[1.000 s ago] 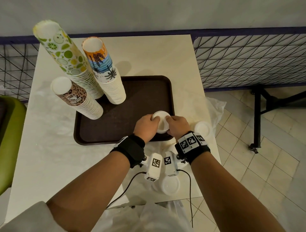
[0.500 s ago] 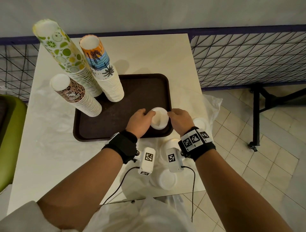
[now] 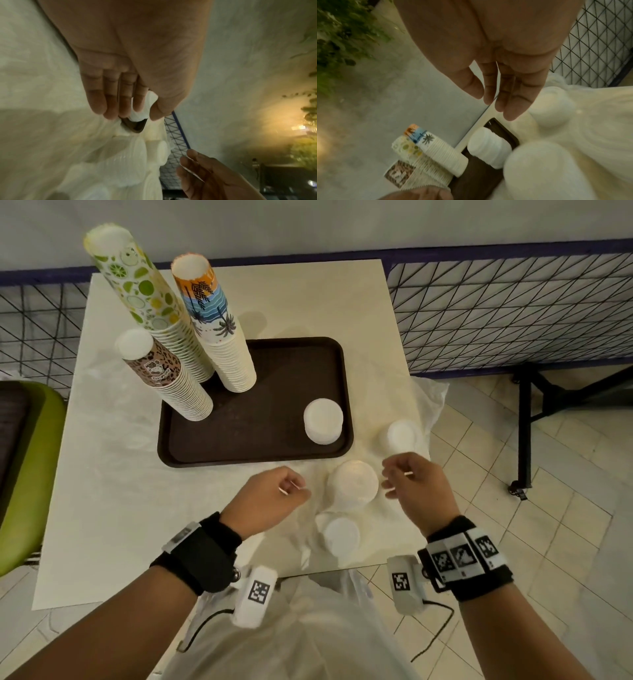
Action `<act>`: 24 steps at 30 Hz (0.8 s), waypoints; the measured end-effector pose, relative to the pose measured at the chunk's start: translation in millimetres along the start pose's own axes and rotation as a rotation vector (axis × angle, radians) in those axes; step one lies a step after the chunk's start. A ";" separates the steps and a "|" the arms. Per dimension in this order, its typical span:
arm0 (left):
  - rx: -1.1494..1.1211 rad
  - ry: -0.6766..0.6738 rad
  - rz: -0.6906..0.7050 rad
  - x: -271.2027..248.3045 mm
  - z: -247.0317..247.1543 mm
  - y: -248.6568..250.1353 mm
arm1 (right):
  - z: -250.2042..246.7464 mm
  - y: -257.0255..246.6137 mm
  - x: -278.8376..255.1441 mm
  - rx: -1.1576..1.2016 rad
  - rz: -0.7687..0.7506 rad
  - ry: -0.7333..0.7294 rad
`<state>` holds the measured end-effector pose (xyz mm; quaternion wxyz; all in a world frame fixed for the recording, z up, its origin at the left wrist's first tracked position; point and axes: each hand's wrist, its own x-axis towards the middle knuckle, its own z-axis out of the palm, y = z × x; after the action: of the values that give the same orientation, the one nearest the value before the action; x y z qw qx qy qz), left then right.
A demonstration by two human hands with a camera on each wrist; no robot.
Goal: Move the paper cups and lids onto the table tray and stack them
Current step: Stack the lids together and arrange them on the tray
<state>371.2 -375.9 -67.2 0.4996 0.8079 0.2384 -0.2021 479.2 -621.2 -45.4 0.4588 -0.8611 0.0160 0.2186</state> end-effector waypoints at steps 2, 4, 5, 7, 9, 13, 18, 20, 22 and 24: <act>0.068 -0.077 -0.004 -6.9 14.3 -6.9 | 6.9 22.2 -14.2 -0.089 0.039 -0.045; 0.121 -0.127 -0.007 -9.7 30.3 -12.8 | 16.4 45.1 -25.8 -0.183 0.078 -0.119; 0.157 -0.142 -0.007 -9.6 37.8 -15.6 | 21.8 54.8 -30.6 -0.216 0.102 -0.157; 0.219 -0.157 -0.015 -8.9 50.8 -19.7 | 31.8 67.9 -39.6 -0.272 0.141 -0.210; 0.253 -0.171 -0.030 -7.4 60.2 -21.2 | 40.3 76.2 -46.3 -0.325 0.153 -0.228; 0.286 -0.202 -0.047 -3.8 72.9 -20.6 | 53.9 83.0 -53.2 -0.336 0.184 -0.238; 0.347 -0.166 -0.020 -1.8 80.0 -16.2 | 69.5 88.4 -49.4 -0.234 0.282 -0.245; 0.350 -0.145 -0.014 -2.7 81.5 -13.8 | 72.6 87.6 -49.8 -0.171 0.308 -0.220; 0.352 -0.140 -0.002 -4.9 82.3 -10.5 | 75.0 88.8 -49.2 -0.152 0.321 -0.204; 0.353 -0.138 0.009 -7.4 82.6 -7.5 | 76.7 90.3 -47.7 -0.168 0.313 -0.204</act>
<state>353.6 -448.9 -103.0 0.3660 0.8684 0.1609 -0.2934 387.7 -620.6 -134.6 0.3452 -0.8567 0.0848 0.3738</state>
